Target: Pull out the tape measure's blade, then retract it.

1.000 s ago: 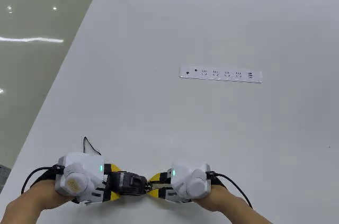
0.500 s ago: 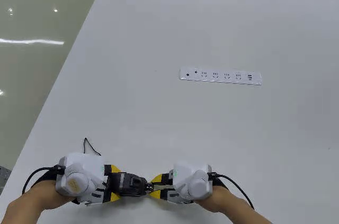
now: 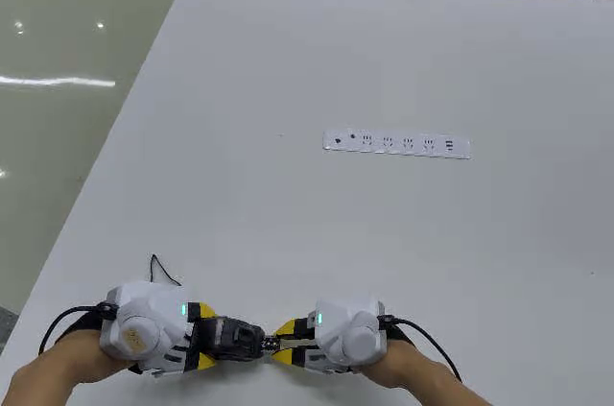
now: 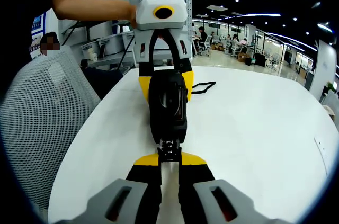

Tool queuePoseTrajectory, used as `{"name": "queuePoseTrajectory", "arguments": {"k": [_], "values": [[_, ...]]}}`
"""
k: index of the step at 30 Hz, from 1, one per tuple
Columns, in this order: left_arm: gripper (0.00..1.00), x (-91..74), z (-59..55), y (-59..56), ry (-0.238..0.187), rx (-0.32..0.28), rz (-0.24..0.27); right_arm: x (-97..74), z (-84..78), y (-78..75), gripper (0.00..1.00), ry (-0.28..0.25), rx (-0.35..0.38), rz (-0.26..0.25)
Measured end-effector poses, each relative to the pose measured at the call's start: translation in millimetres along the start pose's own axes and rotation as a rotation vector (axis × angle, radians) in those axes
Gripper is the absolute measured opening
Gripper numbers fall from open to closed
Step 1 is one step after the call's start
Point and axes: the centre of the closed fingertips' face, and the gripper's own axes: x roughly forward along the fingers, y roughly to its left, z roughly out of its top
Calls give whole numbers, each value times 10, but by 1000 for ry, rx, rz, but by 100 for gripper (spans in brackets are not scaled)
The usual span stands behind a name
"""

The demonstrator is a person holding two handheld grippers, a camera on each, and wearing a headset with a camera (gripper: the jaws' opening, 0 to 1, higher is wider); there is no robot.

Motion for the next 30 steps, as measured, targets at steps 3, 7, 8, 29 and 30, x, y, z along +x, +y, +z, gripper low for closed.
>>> {"name": "queuePoseTrajectory", "arguments": {"k": [3, 7, 8, 29, 30], "values": [[29, -1, 0, -1, 0, -1, 1, -14, -3, 1, 8, 1, -2, 0], [29, -2, 1, -3, 0, -2, 1, -27, -13, 1, 8, 3, -3, -1], [29, -2, 1, -5, 0, -2, 0, -29, -13, 3, 8, 3, -2, 0], [29, -3, 12, -17, -6, -1, 2, -104, -58, 17, 9, 4, -2, 3], [29, -3, 12, -17, -5, 0, 2, -112, -61, 16, 9, 5, -3, 3]]}}
